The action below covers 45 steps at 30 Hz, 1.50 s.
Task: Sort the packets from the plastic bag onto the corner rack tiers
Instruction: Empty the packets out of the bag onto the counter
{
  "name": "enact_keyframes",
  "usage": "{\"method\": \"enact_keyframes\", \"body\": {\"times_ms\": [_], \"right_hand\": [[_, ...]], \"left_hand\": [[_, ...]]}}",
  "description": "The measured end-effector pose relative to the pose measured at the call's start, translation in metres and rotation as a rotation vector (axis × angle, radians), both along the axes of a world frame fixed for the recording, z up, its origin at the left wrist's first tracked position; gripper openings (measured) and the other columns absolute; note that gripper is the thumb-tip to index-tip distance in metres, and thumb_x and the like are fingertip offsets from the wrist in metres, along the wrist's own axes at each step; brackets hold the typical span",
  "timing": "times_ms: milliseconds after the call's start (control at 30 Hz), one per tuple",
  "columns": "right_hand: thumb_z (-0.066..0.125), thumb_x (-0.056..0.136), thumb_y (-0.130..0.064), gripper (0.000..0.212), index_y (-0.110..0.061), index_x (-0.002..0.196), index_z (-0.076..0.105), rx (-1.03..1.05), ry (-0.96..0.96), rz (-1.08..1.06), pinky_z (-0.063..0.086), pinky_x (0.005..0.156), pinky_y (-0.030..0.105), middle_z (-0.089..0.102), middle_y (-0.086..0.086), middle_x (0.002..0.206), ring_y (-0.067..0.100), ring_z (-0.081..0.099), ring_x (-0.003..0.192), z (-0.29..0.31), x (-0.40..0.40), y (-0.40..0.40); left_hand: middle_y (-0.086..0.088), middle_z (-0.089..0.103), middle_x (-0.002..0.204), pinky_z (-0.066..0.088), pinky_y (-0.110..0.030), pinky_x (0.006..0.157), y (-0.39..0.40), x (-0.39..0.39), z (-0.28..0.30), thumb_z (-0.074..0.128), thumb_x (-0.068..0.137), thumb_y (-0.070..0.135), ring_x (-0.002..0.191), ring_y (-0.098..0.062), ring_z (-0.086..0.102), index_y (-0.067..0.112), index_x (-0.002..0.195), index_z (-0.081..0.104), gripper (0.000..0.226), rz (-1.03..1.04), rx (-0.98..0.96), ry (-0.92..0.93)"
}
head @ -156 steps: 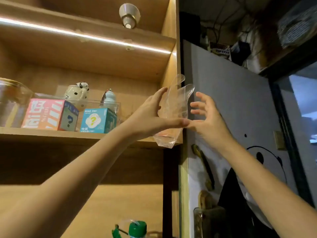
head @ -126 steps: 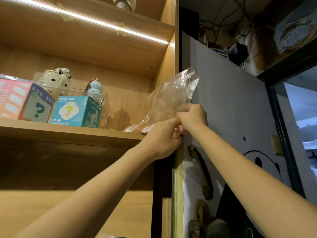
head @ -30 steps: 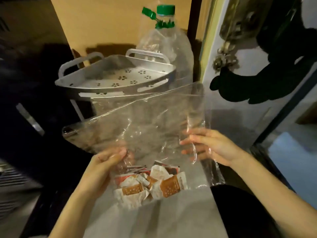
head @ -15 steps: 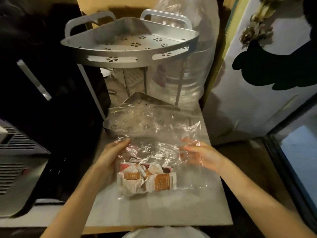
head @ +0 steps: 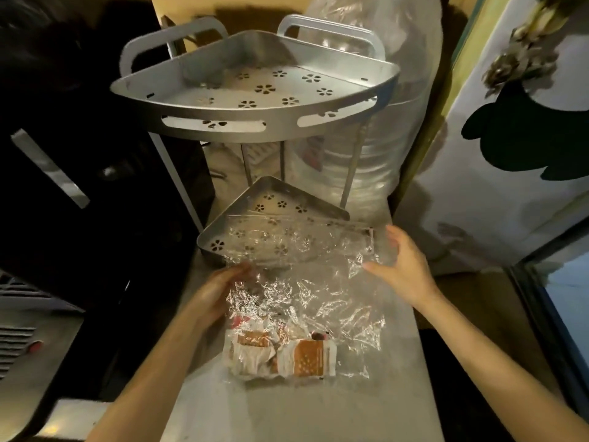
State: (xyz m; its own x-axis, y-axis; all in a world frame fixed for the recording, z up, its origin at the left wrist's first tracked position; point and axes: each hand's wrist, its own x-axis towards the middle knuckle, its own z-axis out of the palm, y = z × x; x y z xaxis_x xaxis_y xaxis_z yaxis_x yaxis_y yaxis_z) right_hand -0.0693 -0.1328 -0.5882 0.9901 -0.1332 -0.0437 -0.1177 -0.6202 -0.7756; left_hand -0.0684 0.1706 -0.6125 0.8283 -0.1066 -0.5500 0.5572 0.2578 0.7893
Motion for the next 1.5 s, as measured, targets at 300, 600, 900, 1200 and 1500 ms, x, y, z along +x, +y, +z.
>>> {"method": "enact_keyframes", "body": {"times_ms": [300, 600, 900, 1200, 1500], "right_hand": [[0.080, 0.062, -0.041, 0.088, -0.024, 0.137, 0.037, -0.050, 0.110, 0.472, 0.036, 0.107, 0.034, 0.044, -0.001, 0.139, 0.014, 0.043, 0.125, 0.030, 0.067, 0.047], [0.069, 0.076, -0.040, 0.064, -0.027, 0.133, 0.042, -0.215, 0.476, 0.716, 0.038, 0.085, 0.020, 0.052, -0.001, 0.131, 0.012, 0.052, 0.102, 0.060, 0.107, 0.080], [0.074, 0.073, -0.034, 0.044, -0.020, 0.113, 0.062, -0.228, 0.624, 0.759, 0.043, 0.099, 0.028, 0.062, -0.012, 0.110, 0.013, 0.058, 0.104, 0.081, 0.102, 0.068], [0.068, 0.079, -0.034, 0.027, -0.014, 0.097, 0.068, -0.232, 0.563, 0.668, 0.048, 0.065, 0.008, 0.068, -0.008, 0.089, 0.002, 0.063, 0.075, 0.097, 0.072, 0.066], [0.070, 0.077, -0.020, 0.035, 0.009, 0.095, 0.066, 0.046, 0.456, 0.605, 0.036, 0.077, 0.036, 0.066, 0.028, 0.096, 0.025, 0.048, 0.081, 0.124, 0.024, 0.080]], "left_hand": [[-0.017, 0.073, 0.090, 0.059, -0.037, 0.065, 0.006, 0.003, 0.010, 0.062, 0.067, 0.010, 0.078, -0.029, 0.071, 0.003, 0.102, 0.059, 0.036, -0.024, -0.075, 0.027], [-0.015, 0.073, 0.083, 0.059, -0.031, 0.062, -0.001, 0.011, 0.019, 0.062, 0.069, 0.001, 0.069, -0.023, 0.071, 0.004, 0.081, 0.071, 0.015, -0.009, -0.068, -0.058], [-0.009, 0.074, 0.086, 0.059, -0.031, 0.069, -0.004, 0.011, 0.023, 0.073, 0.063, 0.009, 0.079, -0.021, 0.071, 0.009, 0.081, 0.073, 0.018, -0.102, -0.051, -0.104], [0.005, 0.056, 0.106, 0.048, -0.020, 0.077, -0.039, -0.031, 0.052, 0.067, 0.080, 0.022, 0.090, -0.005, 0.057, 0.022, 0.117, 0.051, 0.040, 0.460, 0.729, -0.424], [0.019, 0.037, 0.128, 0.033, -0.007, 0.087, -0.081, -0.118, 0.050, 0.039, 0.095, 0.036, 0.108, 0.015, 0.041, 0.041, 0.123, 0.039, 0.029, 0.218, 0.455, -0.465]]}}
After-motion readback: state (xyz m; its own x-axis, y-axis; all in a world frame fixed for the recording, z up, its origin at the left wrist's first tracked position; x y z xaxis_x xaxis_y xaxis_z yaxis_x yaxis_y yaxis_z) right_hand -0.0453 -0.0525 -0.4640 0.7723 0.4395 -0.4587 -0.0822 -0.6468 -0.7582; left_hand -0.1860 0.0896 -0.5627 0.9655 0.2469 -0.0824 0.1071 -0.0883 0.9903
